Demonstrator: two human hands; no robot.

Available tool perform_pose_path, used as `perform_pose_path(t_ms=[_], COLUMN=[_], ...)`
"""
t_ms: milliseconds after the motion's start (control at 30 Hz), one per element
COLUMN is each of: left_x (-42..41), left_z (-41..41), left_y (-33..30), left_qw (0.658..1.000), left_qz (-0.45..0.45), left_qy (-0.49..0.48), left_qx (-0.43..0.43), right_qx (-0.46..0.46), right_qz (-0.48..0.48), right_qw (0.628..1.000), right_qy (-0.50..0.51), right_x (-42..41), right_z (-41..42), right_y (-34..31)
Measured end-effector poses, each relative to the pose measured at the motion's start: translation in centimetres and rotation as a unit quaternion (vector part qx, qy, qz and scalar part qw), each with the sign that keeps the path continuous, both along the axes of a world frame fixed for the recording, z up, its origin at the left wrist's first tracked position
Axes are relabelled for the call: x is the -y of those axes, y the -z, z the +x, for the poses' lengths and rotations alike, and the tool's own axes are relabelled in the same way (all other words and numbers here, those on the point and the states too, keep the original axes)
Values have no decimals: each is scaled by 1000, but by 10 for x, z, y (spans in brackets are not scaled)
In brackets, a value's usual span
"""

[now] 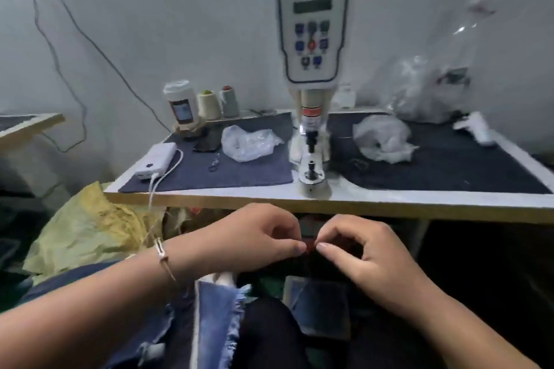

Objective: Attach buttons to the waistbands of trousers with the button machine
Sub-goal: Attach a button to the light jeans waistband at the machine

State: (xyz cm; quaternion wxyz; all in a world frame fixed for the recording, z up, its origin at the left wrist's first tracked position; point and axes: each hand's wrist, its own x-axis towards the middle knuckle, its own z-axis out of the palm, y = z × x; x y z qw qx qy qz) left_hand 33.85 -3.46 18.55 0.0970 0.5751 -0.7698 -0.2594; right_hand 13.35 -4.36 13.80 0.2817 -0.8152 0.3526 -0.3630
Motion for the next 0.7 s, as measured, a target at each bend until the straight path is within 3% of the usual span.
perform_pose_path(t_ms=[100,200,400,567,700], left_x=[43,61,19,-42,-67], left_z=[-87,-176,-328,-406,-430], left_y=[7,29,109,183,223], left_qw=[995,980,932,885,838], left_qz=[37,82,189,275,270], left_qy=[96,180,309,375,470], left_qx=[9,-2,-21,-18,60], right_qx=[-33,-66,-56,-95,-221], right_qz=[34,100,241,337,354], right_qw=[990,955,803,685,614], right_qy=[133,271,542,639,670], right_x=[-14,-48,-159,-241,-278], right_z=[-83,-169,-311,-346,-352], right_y=[-5,3,60,133,177])
